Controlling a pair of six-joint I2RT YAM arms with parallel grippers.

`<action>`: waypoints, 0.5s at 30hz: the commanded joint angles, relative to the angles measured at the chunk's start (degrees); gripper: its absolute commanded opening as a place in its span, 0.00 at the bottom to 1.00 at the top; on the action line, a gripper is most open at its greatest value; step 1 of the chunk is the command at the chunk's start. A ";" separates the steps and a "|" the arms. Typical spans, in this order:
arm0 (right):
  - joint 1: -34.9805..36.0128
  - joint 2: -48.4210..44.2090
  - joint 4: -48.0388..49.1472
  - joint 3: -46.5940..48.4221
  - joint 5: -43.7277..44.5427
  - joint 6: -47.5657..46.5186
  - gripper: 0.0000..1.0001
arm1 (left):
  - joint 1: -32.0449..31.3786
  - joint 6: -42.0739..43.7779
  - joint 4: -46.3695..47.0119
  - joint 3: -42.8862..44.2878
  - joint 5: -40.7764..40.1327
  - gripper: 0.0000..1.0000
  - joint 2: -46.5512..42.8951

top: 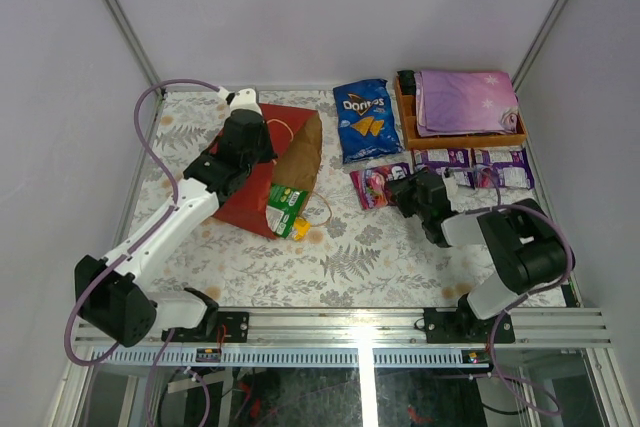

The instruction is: Take the snacks out of the paper bag

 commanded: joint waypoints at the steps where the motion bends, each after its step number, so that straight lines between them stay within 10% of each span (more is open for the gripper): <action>1: 0.54 -3.71 -6.66 -4.89 7.49 4.27 0.58 | 0.41 0.41 0.25 2.10 0.53 0.00 0.47; 15: 10.21 -5.35 -8.37 3.78 15.35 0.54 0.64 | 1.06 2.03 -0.20 6.90 -1.91 0.00 4.80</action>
